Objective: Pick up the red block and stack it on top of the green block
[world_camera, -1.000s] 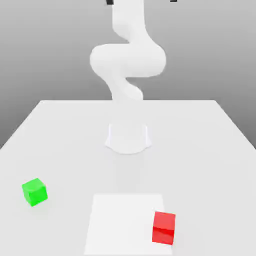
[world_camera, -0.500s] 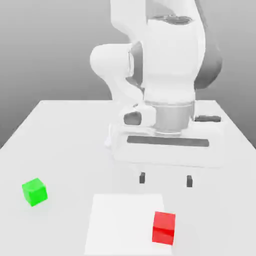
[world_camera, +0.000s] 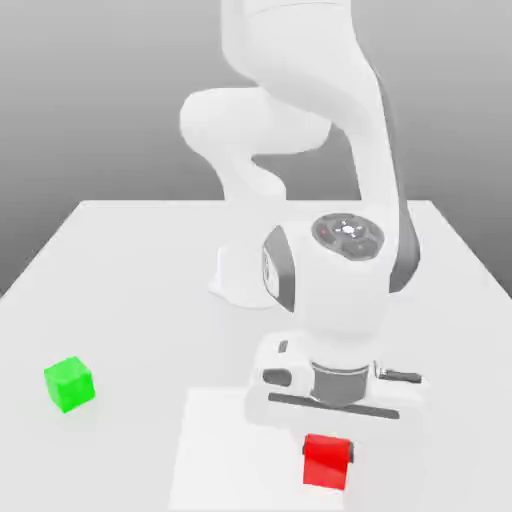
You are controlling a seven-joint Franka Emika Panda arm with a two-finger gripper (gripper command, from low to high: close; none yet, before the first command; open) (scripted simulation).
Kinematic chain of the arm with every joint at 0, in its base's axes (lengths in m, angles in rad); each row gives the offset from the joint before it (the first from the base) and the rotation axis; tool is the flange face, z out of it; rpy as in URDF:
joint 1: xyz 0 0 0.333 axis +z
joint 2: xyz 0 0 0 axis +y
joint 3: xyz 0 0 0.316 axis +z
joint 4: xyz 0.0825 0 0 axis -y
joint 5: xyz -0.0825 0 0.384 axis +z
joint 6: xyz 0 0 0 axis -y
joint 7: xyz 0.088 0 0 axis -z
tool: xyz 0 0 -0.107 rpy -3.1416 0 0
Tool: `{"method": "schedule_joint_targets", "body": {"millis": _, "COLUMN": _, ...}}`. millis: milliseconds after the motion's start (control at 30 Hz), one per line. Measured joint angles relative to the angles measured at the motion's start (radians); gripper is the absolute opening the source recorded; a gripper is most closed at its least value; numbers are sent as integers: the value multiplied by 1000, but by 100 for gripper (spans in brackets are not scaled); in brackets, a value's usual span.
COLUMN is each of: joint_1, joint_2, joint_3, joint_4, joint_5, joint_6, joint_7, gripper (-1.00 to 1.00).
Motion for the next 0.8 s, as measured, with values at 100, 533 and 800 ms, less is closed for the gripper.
{"method": "schedule_joint_targets", "body": {"millis": 100, "joint_1": -10, "joint_2": -87, "joint_3": 17, "joint_4": -14, "joint_5": 32, "joint_6": -73, "joint_7": -24, "gripper": -100}}
{"method": "schedule_joint_targets", "body": {"millis": 533, "joint_1": -526, "joint_2": -355, "joint_3": -269, "joint_4": -147, "joint_5": 77, "joint_6": -203, "joint_7": 100, "gripper": -100}}
{"method": "schedule_joint_targets", "body": {"millis": 800, "joint_1": -621, "joint_2": -219, "joint_3": -267, "joint_4": -171, "joint_5": 186, "joint_6": -47, "joint_7": 67, "gripper": -100}}
